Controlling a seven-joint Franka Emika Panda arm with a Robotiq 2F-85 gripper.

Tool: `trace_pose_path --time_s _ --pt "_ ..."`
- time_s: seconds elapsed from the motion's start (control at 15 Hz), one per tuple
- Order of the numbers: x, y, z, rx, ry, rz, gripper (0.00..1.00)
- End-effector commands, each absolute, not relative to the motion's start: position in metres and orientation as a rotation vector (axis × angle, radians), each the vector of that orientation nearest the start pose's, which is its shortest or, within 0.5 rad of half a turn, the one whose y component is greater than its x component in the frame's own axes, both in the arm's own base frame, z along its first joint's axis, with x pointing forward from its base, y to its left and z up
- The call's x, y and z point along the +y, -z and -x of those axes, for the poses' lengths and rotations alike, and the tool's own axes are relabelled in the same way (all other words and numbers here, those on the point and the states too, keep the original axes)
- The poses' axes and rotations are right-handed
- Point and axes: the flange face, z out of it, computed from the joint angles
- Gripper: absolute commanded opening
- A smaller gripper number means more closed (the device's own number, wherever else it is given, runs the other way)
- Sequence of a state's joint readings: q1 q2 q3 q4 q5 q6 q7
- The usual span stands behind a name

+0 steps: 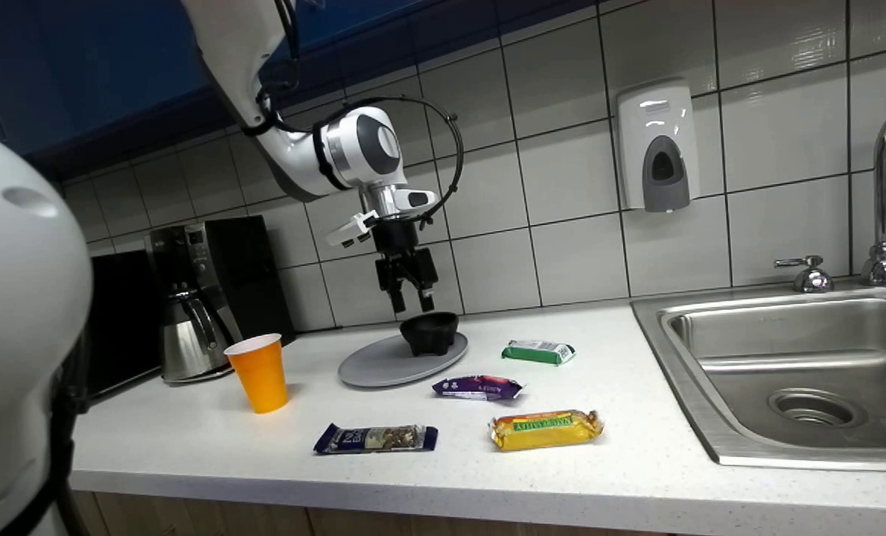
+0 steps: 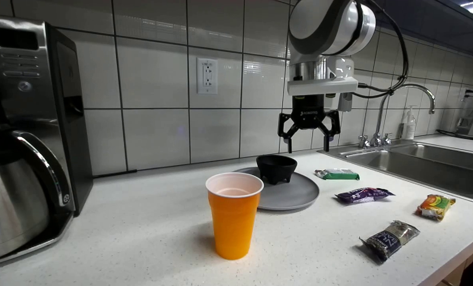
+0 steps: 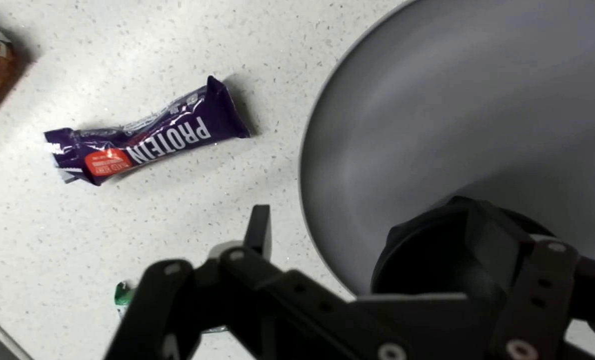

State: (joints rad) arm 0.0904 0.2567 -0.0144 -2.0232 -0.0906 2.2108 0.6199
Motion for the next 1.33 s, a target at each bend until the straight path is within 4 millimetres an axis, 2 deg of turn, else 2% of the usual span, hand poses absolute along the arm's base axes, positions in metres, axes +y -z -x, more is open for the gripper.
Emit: trace_pose_path --time_s 0.0,0.27,0.67,1.27 --pt "0.031 -0.308 -0.595 0.957 -0.054 3.101 1.00" --pt "0.022 -0.297 -0.602 1.095 -0.053 3.055 1.00" --pt "0.022 -0.284 -0.614 1.213 -0.030 3.032 1.00" --pt "0.024 -0.264 -0.630 1.253 -0.049 3.036 1.00"
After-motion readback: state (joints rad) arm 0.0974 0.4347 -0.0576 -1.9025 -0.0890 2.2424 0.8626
